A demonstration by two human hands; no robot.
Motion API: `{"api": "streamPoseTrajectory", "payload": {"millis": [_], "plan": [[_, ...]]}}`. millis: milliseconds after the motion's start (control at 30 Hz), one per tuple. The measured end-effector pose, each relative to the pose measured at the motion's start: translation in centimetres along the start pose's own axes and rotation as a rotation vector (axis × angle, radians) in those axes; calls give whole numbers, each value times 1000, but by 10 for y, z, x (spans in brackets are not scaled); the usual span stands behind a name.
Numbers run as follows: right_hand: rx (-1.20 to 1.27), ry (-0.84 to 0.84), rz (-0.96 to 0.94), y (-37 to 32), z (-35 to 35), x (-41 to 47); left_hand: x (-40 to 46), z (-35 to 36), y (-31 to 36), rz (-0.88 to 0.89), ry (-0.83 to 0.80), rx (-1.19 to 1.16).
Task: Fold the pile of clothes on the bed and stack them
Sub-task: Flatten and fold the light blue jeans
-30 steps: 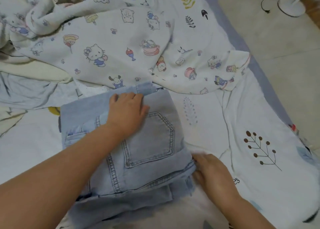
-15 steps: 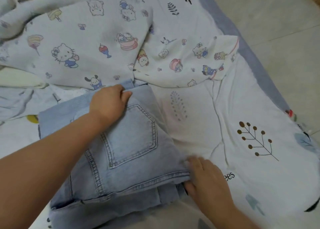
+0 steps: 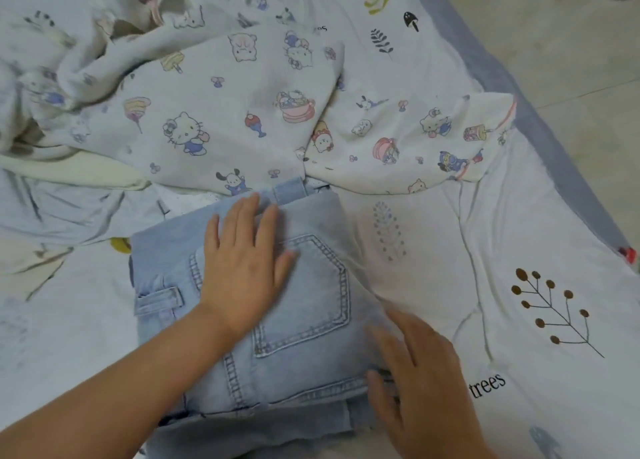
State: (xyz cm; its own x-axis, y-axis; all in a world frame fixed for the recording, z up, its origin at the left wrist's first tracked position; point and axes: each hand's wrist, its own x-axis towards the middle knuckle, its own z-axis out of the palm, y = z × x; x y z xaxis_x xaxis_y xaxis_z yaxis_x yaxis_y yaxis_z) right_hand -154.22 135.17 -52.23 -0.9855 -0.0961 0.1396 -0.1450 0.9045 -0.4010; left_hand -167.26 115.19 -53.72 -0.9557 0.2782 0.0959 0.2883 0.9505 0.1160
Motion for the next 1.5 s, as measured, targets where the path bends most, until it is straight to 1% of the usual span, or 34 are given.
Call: {"api": "streamPoseTrajectory", "payload": {"millis": [67, 100, 200, 233, 333, 433, 500, 567, 633, 700, 767, 833, 900, 933, 967, 1000, 1033, 1067, 1100, 1133, 1167, 1200, 1233, 1267, 1333, 1400, 1500], "plan": [[-58, 18, 86, -23, 12, 27, -38, 4, -7, 90, -94, 36], [-108, -28, 114, -32, 22, 37, -55, 8, -17, 119, -157, 64], [-252, -293, 111, -44, 54, 33, -89, 20, -59, 156, -280, 122], [-280, -348, 92, -43, 61, 24, -93, 22, -70, 160, -296, 129], [-279, -436, 59, -38, 69, 7, -91, 22, -80, 145, -334, 119], [-268, -398, 94, -39, 60, 17, -88, 14, -68, 115, -318, 98], [-250, -343, 167, -50, 53, 35, -84, 11, -58, 49, -258, 61], [-225, -305, 188, -67, 54, 49, -72, 8, -53, -21, -246, 32], [-236, -353, 116, -86, 66, 49, -54, 10, -58, -61, -315, 22], [-294, -434, 15, -98, 83, 36, -42, 23, -72, -44, -358, 47], [-336, -478, 17, -101, 92, 29, -37, 35, -80, -37, -449, 97], [-336, -476, 41, -101, 93, 30, -36, 42, -81, -53, -491, 113], [-305, -447, 4, -99, 86, 31, -39, 36, -78, -31, -451, 82], [-264, -397, -14, -94, 81, 32, -43, 30, -77, -34, -384, 44], [-209, -323, -6, -87, 76, 33, -51, 22, -77, -71, -291, -2], [-151, -238, 39, -77, 70, 35, -61, 13, -77, -150, -173, -66], [-92, -165, 118, -66, 63, 38, -71, 5, -79, -270, -67, -117], [-31, -136, 225, -54, 53, 42, -84, 0, -82, -424, -3, -148], [41, -170, 332, -44, 44, 47, -95, -4, -84, -602, -20, -183], [112, -228, 433, -35, 36, 51, -105, -7, -87, -777, -104, -245], [172, -284, 513, -27, 34, 54, -111, -9, -89, -923, -195, -337], [219, -346, 570, -21, 33, 58, -116, -9, -90, -1027, -246, -450], [250, -400, 613, -16, 33, 62, -118, -8, -91, -1086, -273, -573], [267, -435, 648, -14, 35, 66, -118, -8, -93, -1110, -288, -656], [300, -472, 711, -12, 37, 75, -115, -8, -94, -1121, -300, -749], [356, -469, 731, -13, 37, 81, -112, -9, -94, -1103, -282, -844], [404, -389, 655, -19, 30, 80, -112, -20, -92, -1061, -210, -941]]}}
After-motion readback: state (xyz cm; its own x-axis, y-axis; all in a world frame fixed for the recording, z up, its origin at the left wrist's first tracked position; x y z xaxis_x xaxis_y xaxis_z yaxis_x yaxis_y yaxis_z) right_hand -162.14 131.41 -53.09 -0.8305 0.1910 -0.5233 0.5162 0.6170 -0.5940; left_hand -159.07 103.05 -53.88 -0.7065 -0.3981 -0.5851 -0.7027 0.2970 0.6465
